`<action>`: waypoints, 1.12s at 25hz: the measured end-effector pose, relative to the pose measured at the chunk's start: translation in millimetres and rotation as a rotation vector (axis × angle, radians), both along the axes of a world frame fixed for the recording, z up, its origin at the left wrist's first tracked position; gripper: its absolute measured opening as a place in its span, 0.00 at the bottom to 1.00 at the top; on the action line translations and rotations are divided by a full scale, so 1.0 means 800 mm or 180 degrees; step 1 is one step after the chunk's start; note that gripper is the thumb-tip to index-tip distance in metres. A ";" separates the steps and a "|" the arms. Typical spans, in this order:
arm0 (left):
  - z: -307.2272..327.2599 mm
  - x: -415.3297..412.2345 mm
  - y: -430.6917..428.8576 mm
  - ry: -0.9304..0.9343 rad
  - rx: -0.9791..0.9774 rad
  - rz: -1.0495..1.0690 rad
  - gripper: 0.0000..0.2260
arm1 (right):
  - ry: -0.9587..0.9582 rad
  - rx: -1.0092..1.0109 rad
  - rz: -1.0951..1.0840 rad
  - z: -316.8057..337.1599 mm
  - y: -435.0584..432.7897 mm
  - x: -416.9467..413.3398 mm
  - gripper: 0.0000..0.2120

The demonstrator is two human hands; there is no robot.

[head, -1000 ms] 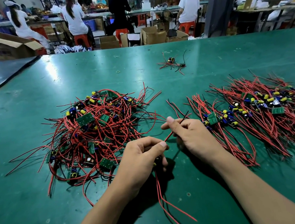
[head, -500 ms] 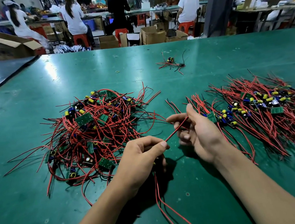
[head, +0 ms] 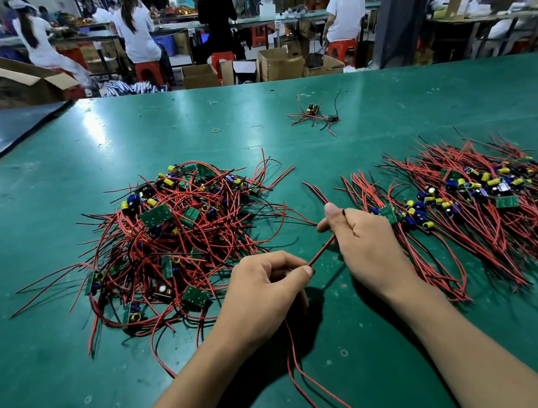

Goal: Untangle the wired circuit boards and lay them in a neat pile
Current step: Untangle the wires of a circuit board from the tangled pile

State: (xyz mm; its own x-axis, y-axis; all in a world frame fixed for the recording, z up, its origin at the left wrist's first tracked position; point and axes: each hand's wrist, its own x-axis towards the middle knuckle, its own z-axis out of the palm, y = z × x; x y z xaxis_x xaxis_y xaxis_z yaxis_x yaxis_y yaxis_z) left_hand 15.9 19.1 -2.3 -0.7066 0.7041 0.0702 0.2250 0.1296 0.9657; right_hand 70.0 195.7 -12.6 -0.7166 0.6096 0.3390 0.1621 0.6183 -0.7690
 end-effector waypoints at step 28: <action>0.005 -0.005 0.000 -0.0640 0.0376 0.0014 0.05 | 0.0457 -0.2222 0.0167 0.009 -0.006 -0.007 0.27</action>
